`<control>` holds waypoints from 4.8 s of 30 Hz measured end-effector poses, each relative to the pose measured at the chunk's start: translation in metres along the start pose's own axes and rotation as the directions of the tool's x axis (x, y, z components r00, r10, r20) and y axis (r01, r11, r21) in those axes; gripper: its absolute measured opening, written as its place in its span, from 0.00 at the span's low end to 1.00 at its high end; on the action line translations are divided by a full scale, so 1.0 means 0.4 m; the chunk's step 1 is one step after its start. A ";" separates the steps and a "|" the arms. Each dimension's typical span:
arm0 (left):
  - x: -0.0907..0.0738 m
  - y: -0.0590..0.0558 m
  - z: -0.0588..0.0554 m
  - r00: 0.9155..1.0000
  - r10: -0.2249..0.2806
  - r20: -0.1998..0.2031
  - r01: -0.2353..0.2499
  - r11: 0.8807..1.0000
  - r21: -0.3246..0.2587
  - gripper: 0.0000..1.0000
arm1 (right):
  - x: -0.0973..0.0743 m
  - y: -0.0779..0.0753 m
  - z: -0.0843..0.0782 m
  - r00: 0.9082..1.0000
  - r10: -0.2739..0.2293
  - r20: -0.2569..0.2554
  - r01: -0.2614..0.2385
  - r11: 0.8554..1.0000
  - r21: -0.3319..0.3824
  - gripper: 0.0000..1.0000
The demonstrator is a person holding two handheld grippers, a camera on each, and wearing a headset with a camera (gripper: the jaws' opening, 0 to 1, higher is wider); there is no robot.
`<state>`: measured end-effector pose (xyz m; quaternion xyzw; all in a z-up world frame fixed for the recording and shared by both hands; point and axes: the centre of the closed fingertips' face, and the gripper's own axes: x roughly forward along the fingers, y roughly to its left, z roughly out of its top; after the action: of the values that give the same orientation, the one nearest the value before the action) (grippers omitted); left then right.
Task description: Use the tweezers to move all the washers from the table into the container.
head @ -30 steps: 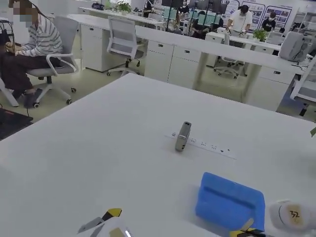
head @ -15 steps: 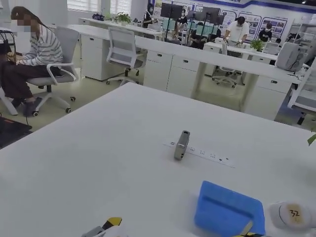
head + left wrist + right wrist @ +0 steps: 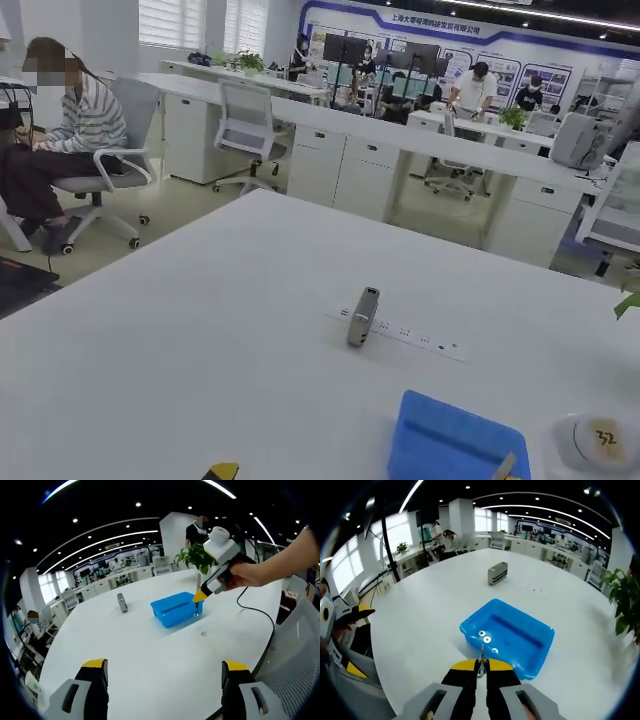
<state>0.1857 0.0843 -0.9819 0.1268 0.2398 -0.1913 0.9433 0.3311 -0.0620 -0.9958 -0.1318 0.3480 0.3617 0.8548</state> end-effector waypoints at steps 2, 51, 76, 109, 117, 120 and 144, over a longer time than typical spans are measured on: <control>0.000 0.001 -0.001 1.000 0.001 -0.001 -0.001 1.000 -0.001 0.96 | -0.001 -0.002 0.008 1.000 0.000 0.006 0.000 1.000 -0.004 0.02; 0.006 -0.001 -0.015 0.999 -0.010 -0.032 0.010 1.000 -0.012 0.96 | 0.135 -0.100 0.055 0.998 -0.057 0.003 0.057 0.996 0.063 0.02; 0.011 -0.003 -0.027 0.998 -0.017 -0.057 0.017 1.000 -0.017 0.96 | 0.182 -0.089 0.055 0.998 -0.055 -0.010 0.055 0.997 0.048 0.03; 0.006 0.000 -0.016 0.999 -0.014 -0.032 0.013 1.000 -0.021 0.96 | 0.062 -0.052 0.106 0.994 -0.009 0.107 0.003 0.998 0.059 0.03; 0.005 -0.006 -0.011 0.999 -0.023 -0.023 0.023 1.000 -0.015 0.96 | -0.004 -0.027 0.094 0.988 0.019 0.151 -0.029 0.997 0.066 0.04; 0.005 -0.009 -0.011 0.999 -0.027 -0.023 0.027 1.000 -0.010 0.96 | -0.024 -0.020 0.079 0.987 0.027 0.156 -0.040 0.996 0.076 0.04; 0.001 -0.004 -0.001 1.000 -0.017 -0.003 0.017 1.000 -0.016 0.94 | 0.002 0.065 -0.103 0.998 0.058 0.035 -0.061 0.994 0.094 0.04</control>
<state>0.1852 0.0829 -0.9826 0.1177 0.2437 -0.1971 0.9423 0.2926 -0.0630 -1.0253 -0.0747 0.3548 0.3722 0.8544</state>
